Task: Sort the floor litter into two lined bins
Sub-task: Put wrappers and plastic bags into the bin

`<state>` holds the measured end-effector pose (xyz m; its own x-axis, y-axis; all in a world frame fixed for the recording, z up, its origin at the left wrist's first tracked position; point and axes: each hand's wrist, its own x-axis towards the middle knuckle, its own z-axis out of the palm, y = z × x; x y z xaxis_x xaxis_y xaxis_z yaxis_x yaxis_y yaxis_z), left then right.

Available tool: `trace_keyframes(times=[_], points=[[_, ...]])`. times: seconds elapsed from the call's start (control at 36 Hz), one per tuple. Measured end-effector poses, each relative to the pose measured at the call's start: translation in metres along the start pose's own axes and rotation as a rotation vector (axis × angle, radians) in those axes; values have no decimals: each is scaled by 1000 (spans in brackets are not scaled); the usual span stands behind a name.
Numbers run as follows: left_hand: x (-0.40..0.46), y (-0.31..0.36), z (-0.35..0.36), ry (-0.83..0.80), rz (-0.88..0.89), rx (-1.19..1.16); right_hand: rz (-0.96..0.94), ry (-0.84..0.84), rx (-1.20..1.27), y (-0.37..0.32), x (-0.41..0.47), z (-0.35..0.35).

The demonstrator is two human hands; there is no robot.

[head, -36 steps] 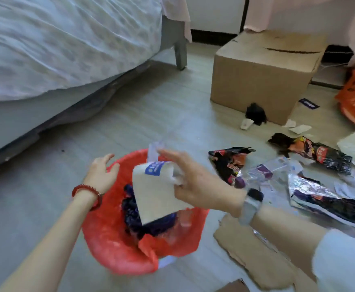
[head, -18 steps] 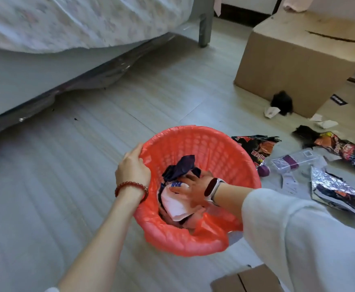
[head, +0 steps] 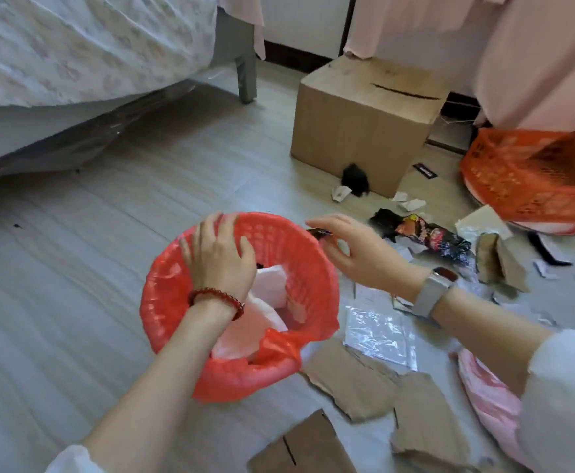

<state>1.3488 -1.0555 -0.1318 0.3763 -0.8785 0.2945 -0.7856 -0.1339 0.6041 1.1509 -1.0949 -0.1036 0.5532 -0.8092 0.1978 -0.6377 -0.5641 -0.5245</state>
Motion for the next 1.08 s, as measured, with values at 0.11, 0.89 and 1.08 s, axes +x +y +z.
trace_keyframes(times=[0.11, 0.89, 1.08], points=[[-17, 72, 38, -115, 272, -120, 232, 143, 94, 45, -45, -41], [-160, 100, 321, -926, 160, 602, 961, -142, -462, 284, -289, 38], [-152, 98, 316, -893, 135, 492, 910, -78, -407, 287, -284, 29]])
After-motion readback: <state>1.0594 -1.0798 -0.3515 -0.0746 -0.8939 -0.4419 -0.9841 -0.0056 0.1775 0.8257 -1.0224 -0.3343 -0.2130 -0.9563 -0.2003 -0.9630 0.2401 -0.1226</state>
